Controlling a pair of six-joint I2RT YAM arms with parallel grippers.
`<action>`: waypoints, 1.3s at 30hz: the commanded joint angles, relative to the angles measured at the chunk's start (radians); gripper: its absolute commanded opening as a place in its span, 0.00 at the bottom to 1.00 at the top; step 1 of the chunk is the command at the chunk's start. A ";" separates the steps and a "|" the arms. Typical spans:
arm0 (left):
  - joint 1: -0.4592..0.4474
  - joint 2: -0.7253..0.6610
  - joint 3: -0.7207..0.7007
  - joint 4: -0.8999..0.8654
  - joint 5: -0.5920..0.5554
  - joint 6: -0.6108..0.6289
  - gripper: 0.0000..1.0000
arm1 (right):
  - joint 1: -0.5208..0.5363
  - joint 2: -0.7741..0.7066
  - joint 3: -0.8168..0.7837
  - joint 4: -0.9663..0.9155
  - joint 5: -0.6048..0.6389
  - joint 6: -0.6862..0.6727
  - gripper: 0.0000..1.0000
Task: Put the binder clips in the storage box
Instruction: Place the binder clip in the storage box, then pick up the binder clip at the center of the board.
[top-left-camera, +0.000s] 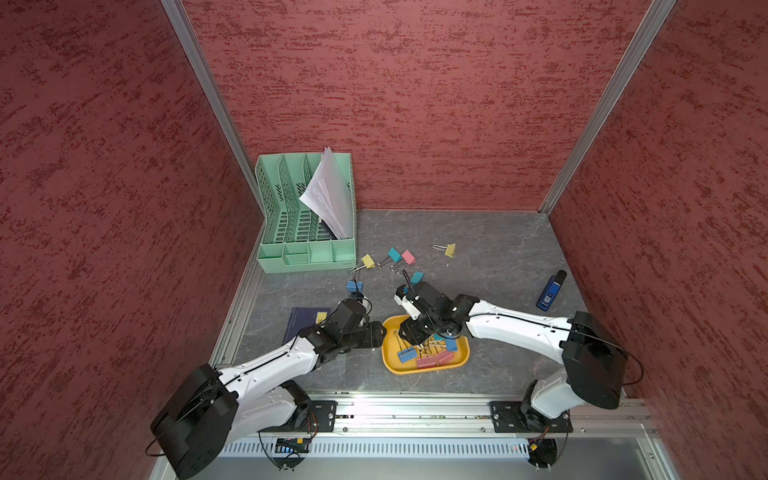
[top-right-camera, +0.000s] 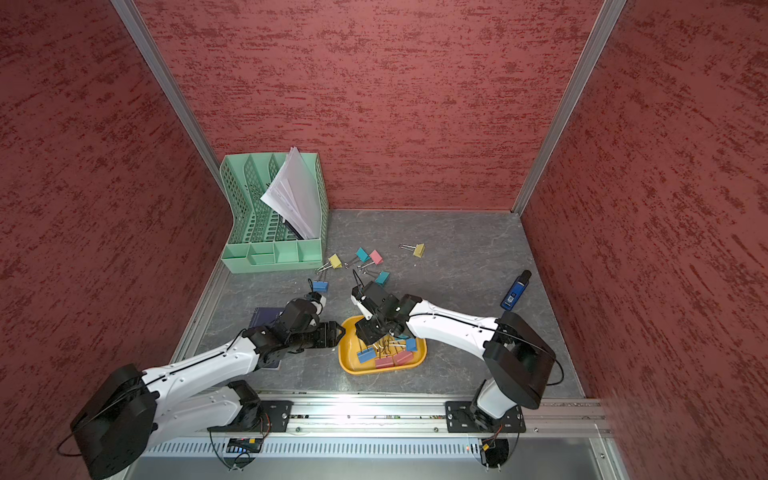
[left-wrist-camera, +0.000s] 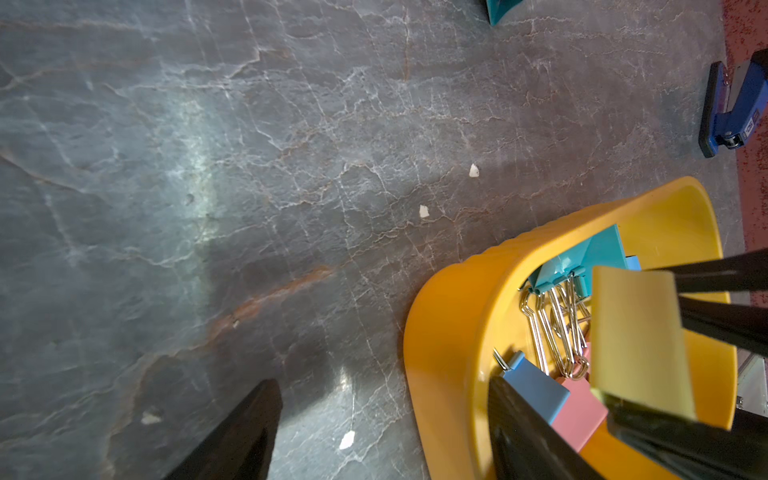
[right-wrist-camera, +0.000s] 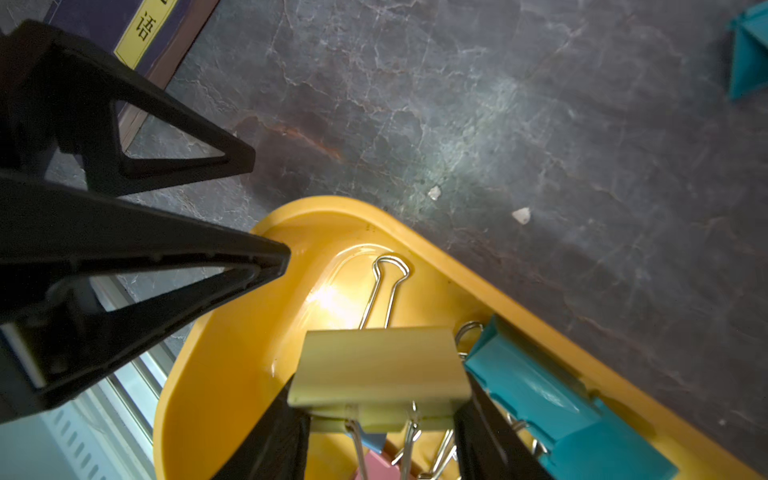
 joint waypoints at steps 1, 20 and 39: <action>-0.005 -0.010 0.014 -0.011 -0.014 0.012 0.80 | 0.023 0.011 -0.004 0.068 0.030 0.068 0.48; -0.005 -0.002 0.018 -0.016 -0.019 0.018 0.80 | 0.039 0.099 0.001 0.135 0.123 0.102 0.72; 0.004 -0.001 0.014 -0.004 -0.010 0.021 0.80 | -0.532 0.269 0.435 -0.015 0.166 -0.174 0.79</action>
